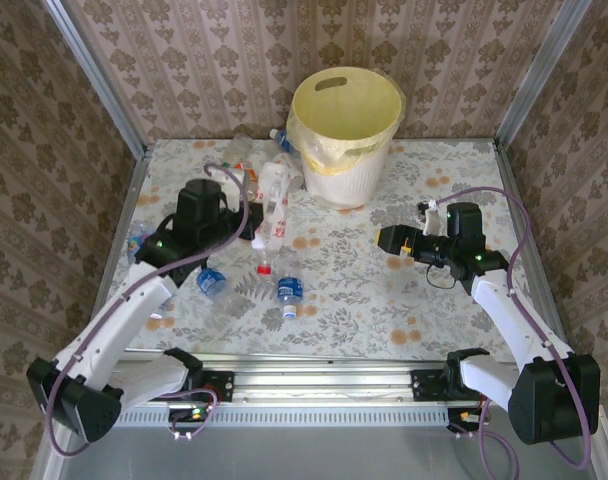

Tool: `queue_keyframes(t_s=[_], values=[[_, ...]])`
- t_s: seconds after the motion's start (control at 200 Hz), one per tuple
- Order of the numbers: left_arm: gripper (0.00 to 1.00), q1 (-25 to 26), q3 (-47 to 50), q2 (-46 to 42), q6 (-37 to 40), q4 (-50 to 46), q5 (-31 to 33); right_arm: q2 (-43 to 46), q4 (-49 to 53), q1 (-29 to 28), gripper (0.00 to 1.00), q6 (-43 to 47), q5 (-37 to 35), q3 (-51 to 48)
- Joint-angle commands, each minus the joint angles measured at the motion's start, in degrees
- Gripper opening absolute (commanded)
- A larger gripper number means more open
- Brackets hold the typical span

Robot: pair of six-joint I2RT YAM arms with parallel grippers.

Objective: Throw the plastic bottles in the bin

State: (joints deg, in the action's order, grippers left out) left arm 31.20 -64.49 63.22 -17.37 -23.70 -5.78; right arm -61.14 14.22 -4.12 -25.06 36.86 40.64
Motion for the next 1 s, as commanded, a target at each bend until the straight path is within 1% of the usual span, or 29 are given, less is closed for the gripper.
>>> queue_keyframes(t_s=[0.0,0.05,0.08,0.095,0.175,0.245,0.255,0.265,0.29,0.335,0.355,0.37,0.405,0.46,0.5,0.555,0.67,0.695,0.735,0.865,0.995], values=[[0.15,-1.3,-13.3,7.6,-0.7,5.8,-4.9,1.0,1.9,0.3,1.00,1.7,1.3,1.0],[0.17,-1.6,-24.0,13.6,0.2,4.5,-6.7,1.0,2.4,0.3,1.00,2.0,1.3,1.3],[0.22,-1.9,-31.3,18.4,0.9,3.4,-8.2,1.1,2.6,0.3,1.00,2.3,1.3,1.5],[0.26,-2.0,-35.0,21.1,1.1,2.7,-8.8,1.1,2.8,0.4,1.00,2.4,1.3,1.6],[0.58,-3.4,-59.3,36.7,0.5,-5.1,-10.3,1.4,3.9,0.5,1.00,2.8,1.1,2.1],[0.89,-3.6,-82.0,49.9,-0.8,-13.5,-12.2,1.9,4.0,0.7,1.00,2.9,1.2,1.8],[0.96,-3.7,-84.9,51.4,-1.0,-14.5,-12.4,2.0,4.1,0.7,1.00,3.0,1.2,1.8],[0.99,-3.7,-87.5,53.2,-1.3,-15.7,-12.5,2.2,4.2,0.7,1.00,3.1,1.2,1.7],[1.00,-4.0,-94.7,57.2,-1.9,-18.9,-12.8,2.4,4.6,0.8,1.00,3.3,1.2,1.7],[1.00,-4.6,-104.6,62.6,-3.6,-23.9,-13.1,2.7,5.0,0.9,1.00,3.5,1.2,1.5],[1.00,-4.7,-107.6,64.2,-4.3,-25.8,-13.3,2.9,5.2,1.0,1.00,3.5,1.2,1.4],[1.00,-6.4,-109.2,64.9,-4.7,-27.2,-13.2,3.1,5.0,1.0,1.00,3.4,1.4,1.3],[1.00,-7.3,-111.2,65.2,-4.8,-29.9,-12.4,3.3,4.6,1.1,1.00,3.0,1.8,0.9],[1.00,-7.6,-109.2,62.7,-3.7,-32.4,-10.2,3.7,4.3,1.0,1.00,2.8,2.2,0.5],[1.00,-7.7,-103.6,59.3,-2.9,-31.4,-10.4,3.8,4.1,1.0,1.00,2.4,2.3,0.2],[1.00,-7.3,-90.8,52.3,-2.2,-27.4,-10.1,3.8,3.2,1.0,1.00,1.6,2.4,-0.1],[1.00,-6.4,-58.9,34.0,-1.8,-14.5,-4.3,2.9,2.0,0.8,1.00,0.2,3.4,-0.2],[1.00,-6.4,-53.2,30.3,-2.3,-12.3,-3.6,2.9,1.9,0.8,1.00,0.1,3.2,-0.3],[1.00,-6.3,-45.9,25.7,-2.9,-11.3,-1.6,2.8,1.8,0.8,1.00,0.1,3.3,-0.5],[1.00,-5.7,-31.9,16.3,-2.4,-16.6,5.8,1.6,3.2,0.7,1.00,1.2,3.4,-0.3],[1.00,-5.4,-23.0,11.1,-1.3,-23.9,11.6,0.5,2.7,0.6,1.00,1.2,3.6,-0.1]])
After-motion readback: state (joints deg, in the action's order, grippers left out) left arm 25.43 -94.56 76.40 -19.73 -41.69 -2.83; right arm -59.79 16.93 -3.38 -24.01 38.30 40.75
